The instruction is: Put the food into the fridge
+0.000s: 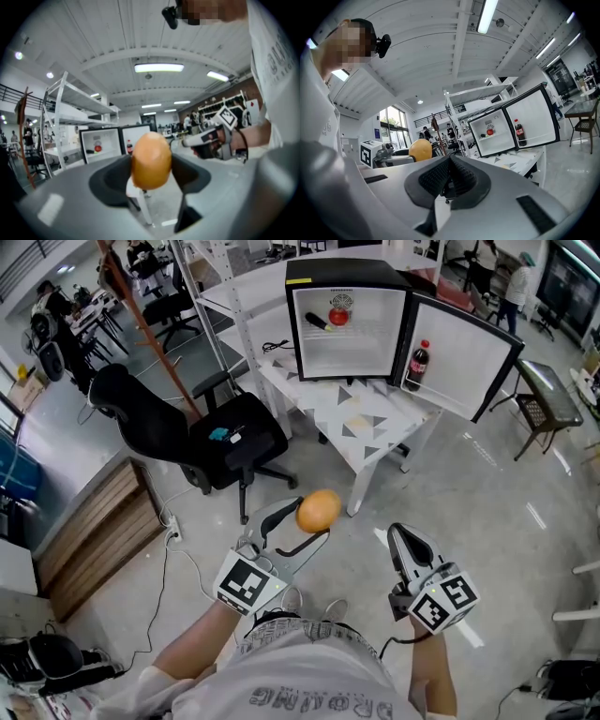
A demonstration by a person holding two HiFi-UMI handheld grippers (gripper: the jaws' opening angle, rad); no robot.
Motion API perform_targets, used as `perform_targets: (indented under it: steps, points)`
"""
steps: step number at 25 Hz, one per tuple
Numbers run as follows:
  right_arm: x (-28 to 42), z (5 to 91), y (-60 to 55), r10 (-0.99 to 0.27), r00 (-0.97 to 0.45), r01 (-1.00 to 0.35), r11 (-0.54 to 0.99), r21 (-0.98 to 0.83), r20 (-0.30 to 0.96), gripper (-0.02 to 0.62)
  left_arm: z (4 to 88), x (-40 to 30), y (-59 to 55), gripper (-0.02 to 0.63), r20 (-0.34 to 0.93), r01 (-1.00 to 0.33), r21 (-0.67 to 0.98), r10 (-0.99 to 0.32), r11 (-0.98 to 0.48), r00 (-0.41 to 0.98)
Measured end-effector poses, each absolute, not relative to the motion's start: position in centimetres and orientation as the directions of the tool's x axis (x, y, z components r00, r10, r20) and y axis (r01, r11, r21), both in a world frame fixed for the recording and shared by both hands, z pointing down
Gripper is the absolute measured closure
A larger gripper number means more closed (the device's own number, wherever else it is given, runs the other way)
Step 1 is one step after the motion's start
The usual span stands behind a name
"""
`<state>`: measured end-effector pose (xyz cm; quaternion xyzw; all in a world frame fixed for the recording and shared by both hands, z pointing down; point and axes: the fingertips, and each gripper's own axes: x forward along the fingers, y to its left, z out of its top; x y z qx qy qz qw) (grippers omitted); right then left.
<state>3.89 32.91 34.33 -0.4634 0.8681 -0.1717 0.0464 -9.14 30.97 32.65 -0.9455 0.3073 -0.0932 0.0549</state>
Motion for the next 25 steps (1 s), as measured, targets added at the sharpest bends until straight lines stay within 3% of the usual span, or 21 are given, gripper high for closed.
perform_targets:
  steps: [25]
  points:
    - [9.1, 34.7, 30.9, -0.804, -0.591, -0.764, 0.536, -0.361, 0.058, 0.594, 33.1, -4.8, 29.4, 0.328, 0.149, -0.598, -0.178, -0.622, -0.782, 0.769]
